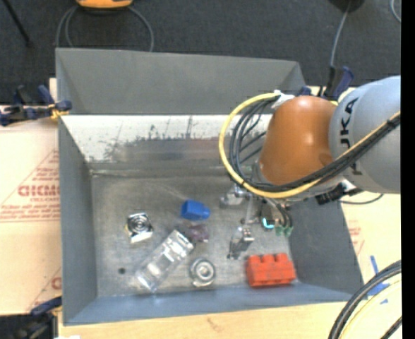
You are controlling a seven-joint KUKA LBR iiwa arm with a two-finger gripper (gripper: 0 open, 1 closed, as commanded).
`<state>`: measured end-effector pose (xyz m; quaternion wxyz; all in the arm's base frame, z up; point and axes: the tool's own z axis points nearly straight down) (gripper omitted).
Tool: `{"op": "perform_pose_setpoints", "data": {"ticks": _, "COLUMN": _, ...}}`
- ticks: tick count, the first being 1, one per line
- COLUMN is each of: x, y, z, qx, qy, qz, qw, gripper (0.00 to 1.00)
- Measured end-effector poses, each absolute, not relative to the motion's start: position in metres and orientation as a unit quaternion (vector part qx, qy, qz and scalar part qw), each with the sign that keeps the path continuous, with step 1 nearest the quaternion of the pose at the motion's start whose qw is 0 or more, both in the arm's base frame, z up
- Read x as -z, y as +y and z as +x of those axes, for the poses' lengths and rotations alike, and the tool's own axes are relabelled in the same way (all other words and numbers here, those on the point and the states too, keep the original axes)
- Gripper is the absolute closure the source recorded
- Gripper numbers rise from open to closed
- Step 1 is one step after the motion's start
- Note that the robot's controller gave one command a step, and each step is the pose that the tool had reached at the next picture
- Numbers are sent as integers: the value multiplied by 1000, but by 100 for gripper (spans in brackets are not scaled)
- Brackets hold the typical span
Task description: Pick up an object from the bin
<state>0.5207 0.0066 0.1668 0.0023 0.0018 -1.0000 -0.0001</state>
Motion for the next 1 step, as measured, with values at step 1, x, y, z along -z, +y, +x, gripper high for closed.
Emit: {"op": "perform_pose_setpoints", "data": {"ticks": 1, "x": -139, "y": 96, "z": 577, "qx": 1, "qy": -995, "qz": 97, "qw": -3, "gripper": 0}}
